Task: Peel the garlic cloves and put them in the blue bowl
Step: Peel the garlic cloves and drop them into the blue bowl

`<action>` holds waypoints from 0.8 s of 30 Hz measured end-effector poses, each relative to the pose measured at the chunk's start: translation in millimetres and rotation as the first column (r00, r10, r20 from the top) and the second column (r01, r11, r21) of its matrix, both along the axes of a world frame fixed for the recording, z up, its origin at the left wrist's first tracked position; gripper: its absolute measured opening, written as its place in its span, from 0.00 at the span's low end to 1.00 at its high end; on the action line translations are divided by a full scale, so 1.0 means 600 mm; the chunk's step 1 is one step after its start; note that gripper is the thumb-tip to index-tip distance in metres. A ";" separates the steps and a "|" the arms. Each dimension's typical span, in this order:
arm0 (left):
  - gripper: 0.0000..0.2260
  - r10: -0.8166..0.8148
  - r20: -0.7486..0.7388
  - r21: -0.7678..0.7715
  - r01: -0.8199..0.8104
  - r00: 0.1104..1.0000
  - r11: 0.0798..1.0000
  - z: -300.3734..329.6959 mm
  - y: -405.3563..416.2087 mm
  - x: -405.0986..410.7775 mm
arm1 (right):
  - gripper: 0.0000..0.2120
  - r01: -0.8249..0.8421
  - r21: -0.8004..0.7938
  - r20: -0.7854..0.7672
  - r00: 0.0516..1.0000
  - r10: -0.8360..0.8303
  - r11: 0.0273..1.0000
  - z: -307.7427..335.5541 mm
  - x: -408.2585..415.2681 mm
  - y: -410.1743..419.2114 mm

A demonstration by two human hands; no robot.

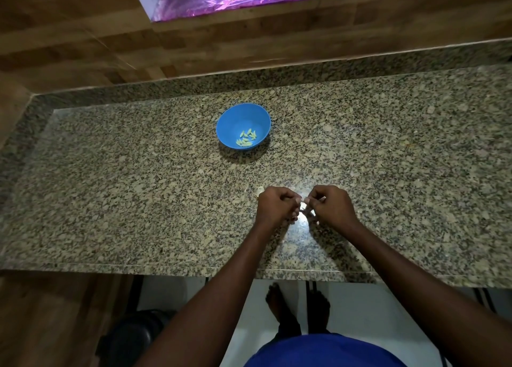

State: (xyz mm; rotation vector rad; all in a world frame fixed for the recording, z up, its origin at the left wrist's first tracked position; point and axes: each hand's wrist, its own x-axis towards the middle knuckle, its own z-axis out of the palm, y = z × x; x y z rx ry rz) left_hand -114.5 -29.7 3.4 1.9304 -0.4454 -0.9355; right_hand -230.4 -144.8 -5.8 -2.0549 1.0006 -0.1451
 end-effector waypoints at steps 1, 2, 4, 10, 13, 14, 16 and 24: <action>0.04 0.007 -0.035 -0.010 -0.007 0.999 1.000 0.000 0.000 0.000 | 0.11 -0.001 0.002 0.007 1.000 0.001 1.000 -0.002 -0.001 -0.001; 0.05 0.009 -0.062 -0.017 -0.010 0.998 1.000 0.001 0.000 0.000 | 0.11 -0.006 0.000 0.011 1.000 0.006 1.000 -0.003 -0.002 -0.002; 0.06 0.005 -0.073 -0.013 -0.006 0.997 1.000 0.003 -0.001 0.000 | 0.13 -0.027 -0.015 0.007 1.000 0.027 1.000 -0.004 -0.004 -0.001; 0.04 0.072 0.003 0.017 -0.072 0.997 0.997 0.004 -0.002 0.001 | 0.07 -0.054 -0.116 -0.116 0.992 0.041 0.992 0.002 -0.003 -0.003; 0.03 0.104 -0.059 0.002 -0.104 0.993 0.995 0.003 -0.004 0.005 | 0.04 -0.081 -0.013 -0.075 0.994 0.079 0.997 0.003 -0.001 -0.003; 0.04 0.118 -0.085 -0.004 -0.119 0.989 0.993 0.004 -0.004 0.005 | 0.02 -0.104 0.016 -0.063 0.992 0.105 0.994 0.004 0.000 -0.003; 0.05 0.136 -0.116 -0.013 -0.138 0.984 0.990 0.004 -0.006 0.005 | 0.03 -0.152 -0.013 -0.053 0.987 0.151 0.988 0.005 0.002 -0.003; 0.01 0.139 -0.209 0.009 -0.140 0.968 0.990 -0.007 -0.019 0.004 | 0.17 -0.283 -0.035 -0.071 0.957 0.280 0.958 0.021 0.012 -0.010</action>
